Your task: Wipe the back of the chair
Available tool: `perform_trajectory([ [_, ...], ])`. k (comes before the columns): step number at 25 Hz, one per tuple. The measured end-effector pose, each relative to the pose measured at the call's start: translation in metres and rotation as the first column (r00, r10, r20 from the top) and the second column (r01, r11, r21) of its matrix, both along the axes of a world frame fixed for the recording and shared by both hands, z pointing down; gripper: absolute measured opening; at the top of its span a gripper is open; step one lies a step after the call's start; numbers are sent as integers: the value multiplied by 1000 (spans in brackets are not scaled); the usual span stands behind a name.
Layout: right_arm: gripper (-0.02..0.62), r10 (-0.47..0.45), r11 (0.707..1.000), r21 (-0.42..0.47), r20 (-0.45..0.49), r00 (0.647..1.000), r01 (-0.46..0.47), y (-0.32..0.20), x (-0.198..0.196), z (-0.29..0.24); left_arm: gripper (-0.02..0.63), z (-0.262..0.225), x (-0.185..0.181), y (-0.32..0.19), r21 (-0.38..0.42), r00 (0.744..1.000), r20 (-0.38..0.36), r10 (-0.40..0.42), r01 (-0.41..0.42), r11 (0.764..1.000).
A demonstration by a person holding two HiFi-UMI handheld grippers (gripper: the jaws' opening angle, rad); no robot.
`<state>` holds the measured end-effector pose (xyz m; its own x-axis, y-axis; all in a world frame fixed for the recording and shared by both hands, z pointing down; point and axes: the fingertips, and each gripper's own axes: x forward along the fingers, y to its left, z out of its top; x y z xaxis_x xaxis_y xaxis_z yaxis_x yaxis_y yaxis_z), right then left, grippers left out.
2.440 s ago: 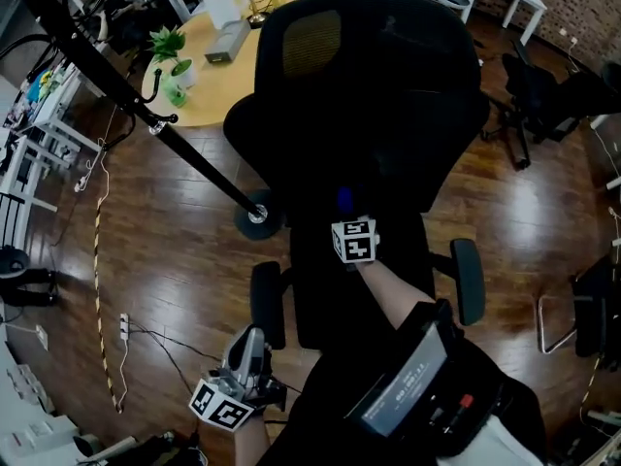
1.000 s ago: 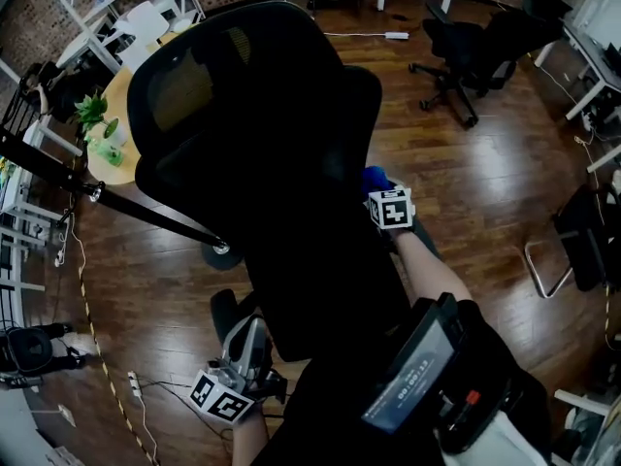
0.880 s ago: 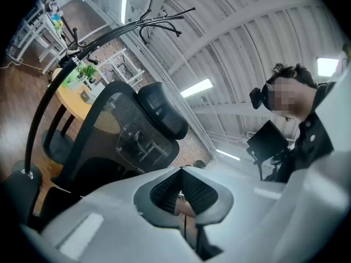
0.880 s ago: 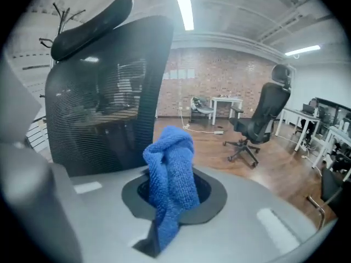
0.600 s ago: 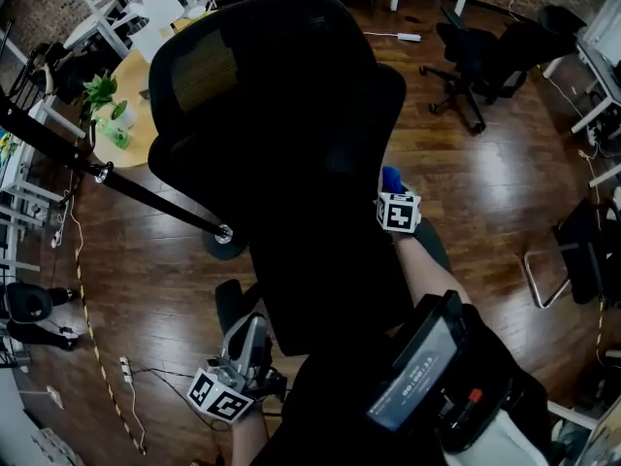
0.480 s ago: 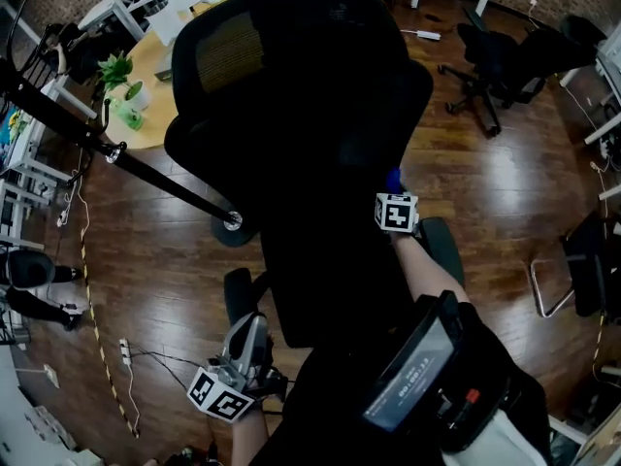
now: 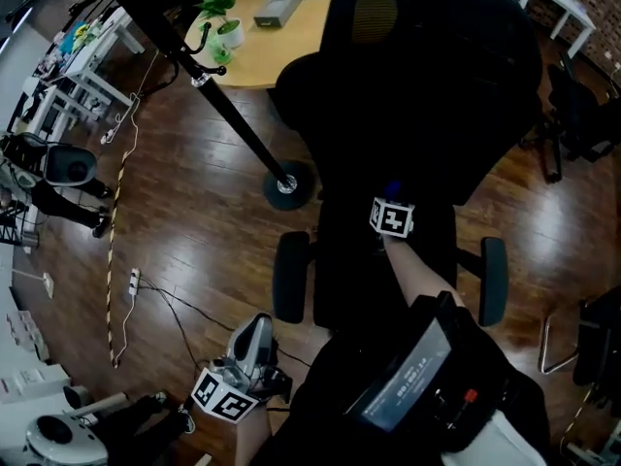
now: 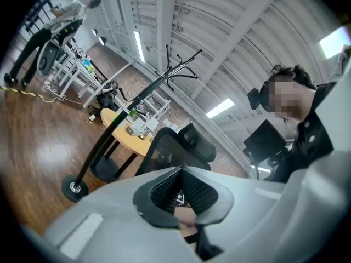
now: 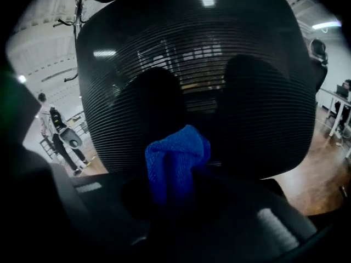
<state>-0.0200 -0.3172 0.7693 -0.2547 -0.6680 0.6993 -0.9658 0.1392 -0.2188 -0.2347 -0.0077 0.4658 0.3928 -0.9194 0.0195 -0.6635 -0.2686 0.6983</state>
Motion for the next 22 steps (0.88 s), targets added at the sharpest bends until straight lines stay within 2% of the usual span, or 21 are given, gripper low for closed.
perform_trajectory([
  [2, 32, -111, 994, 10, 30, 993, 111, 5, -39, 0, 6, 3, -13, 15, -7, 999, 4, -34, 34, 999],
  [4, 34, -249, 969, 29, 67, 966, 247, 13, -83, -4, 6, 4, -22, 26, -6, 998, 5, -59, 59, 998],
  [7, 32, -445, 894, 126, 136, 885, 430, 23, -145, -29, 6, 1, -28, 35, 14, 997, 6, -75, 74, 997],
  [9, 32, -534, 841, 206, 167, 829, 500, 31, -173, -56, 6, 0, -31, 37, 30, 998, 9, -69, 68, 997],
  [11, 32, -561, 820, 270, 204, 802, 504, 41, -182, -84, 6, 0, -31, 36, 43, 999, 4, -51, 51, 998],
  [14, 32, -568, 810, 356, 274, 776, 467, 68, -165, -130, 6, -5, -21, 26, 76, 1000, -8, 4, -4, 997],
  [19, 32, -589, 770, 523, 362, 723, 365, 131, -93, -229, 6, -28, 13, -10, 168, 987, -7, 158, -155, 974],
  [22, 32, -571, 749, 597, 364, 736, 286, 164, -44, -278, 6, -38, 38, -30, 216, 965, -14, 264, -254, 943],
])
